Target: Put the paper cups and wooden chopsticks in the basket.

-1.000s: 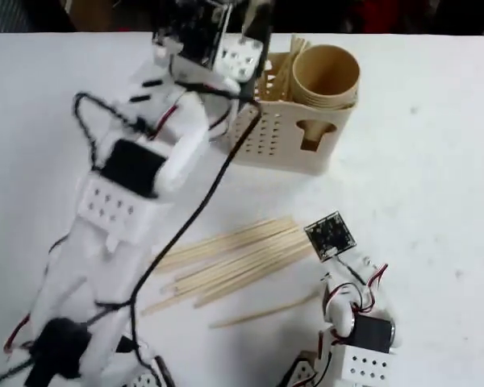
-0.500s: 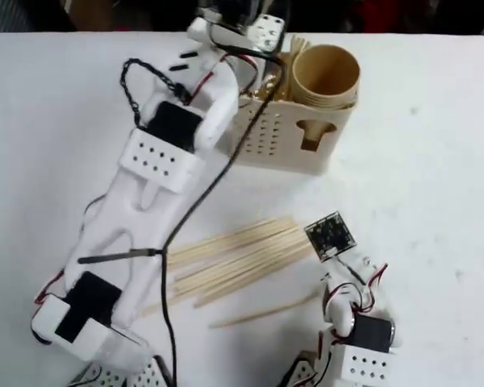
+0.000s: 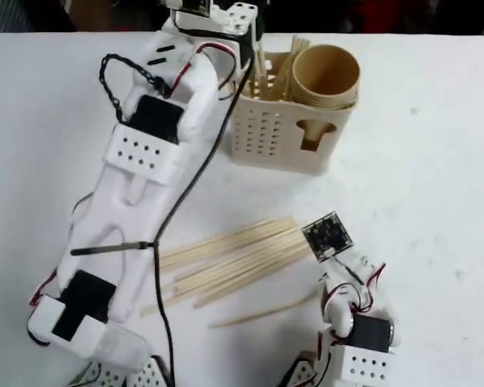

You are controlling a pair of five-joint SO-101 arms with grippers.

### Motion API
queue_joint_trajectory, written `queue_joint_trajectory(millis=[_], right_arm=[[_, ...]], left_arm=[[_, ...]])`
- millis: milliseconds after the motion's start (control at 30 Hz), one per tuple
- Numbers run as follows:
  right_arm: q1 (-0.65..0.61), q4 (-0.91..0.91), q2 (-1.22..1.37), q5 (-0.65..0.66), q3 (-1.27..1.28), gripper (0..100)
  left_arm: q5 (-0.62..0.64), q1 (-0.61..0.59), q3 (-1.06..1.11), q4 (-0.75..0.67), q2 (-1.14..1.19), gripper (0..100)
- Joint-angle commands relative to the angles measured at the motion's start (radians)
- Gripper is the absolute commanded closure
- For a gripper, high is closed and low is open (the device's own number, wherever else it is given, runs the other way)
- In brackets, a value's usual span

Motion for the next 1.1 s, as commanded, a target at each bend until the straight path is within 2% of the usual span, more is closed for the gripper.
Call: queue_joint_trajectory(millis=[0, 133, 333, 467, 533, 667, 800, 867, 1000, 1067], right_arm=[[-0.007, 0.002, -0.008, 0.011, 0.008, 98.1], [-0.007, 0.002, -0.008, 0.011, 0.008, 98.1], [-0.007, 0.002, -0.008, 0.011, 0.008, 98.1], [-0.007, 0.002, -0.008, 0.011, 0.008, 98.1], [-0.007, 0.002, -0.008, 0.011, 0.008, 98.1], [-0.005, 0.002, -0.008, 0.011, 0.008, 98.1], [-0.007, 0.002, -0.008, 0.011, 0.008, 98.1], [-0.007, 0.002, -0.008, 0.011, 0.008, 98.1], [-0.007, 0.002, -0.008, 0.011, 0.008, 98.1], [-0.005, 0.002, -0.008, 0.011, 0.008, 98.1]], left_arm=[[-0.005, -0.010, -0.063, 0.149, -0.031, 88], [-0.161, -0.010, -0.066, 0.485, -0.147, 88], [-0.327, -0.047, -0.046, 0.956, -0.349, 88], [-0.482, -0.030, 0.084, 1.234, -0.380, 89], [-0.575, -0.019, 0.203, 1.301, -0.381, 91], [-0.764, -0.012, 0.500, 1.292, -0.387, 91], [-0.881, -0.008, 0.755, 1.152, -0.387, 91], [-0.924, 0.030, 0.864, 1.074, -0.387, 91], [-0.942, 0.163, 1.023, 0.939, -0.381, 91], [-0.896, 0.216, 1.063, 0.870, -0.381, 91]])
